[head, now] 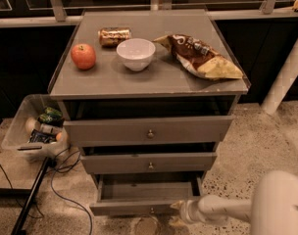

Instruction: Close bottom drawer

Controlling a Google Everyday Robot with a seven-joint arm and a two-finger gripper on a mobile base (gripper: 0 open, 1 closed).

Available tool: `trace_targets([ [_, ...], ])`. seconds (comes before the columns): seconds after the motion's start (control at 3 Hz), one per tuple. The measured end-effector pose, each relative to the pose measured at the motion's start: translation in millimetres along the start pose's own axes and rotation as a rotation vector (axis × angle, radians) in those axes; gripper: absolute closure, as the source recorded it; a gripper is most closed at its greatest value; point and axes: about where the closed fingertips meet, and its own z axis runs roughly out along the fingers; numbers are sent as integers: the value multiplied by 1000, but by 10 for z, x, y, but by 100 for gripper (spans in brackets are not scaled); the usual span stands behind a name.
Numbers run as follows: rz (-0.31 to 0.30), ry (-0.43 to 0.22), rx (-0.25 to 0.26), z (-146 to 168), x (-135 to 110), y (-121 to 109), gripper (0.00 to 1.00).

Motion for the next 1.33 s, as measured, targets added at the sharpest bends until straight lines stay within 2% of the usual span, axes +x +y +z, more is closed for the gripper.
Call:
trace_targets([
  [0.33, -33, 22, 13, 216, -51, -506, 65],
  [0.67, -33, 22, 13, 216, -51, -505, 63],
  [1.33, -33, 22, 13, 217, -52, -505, 17],
])
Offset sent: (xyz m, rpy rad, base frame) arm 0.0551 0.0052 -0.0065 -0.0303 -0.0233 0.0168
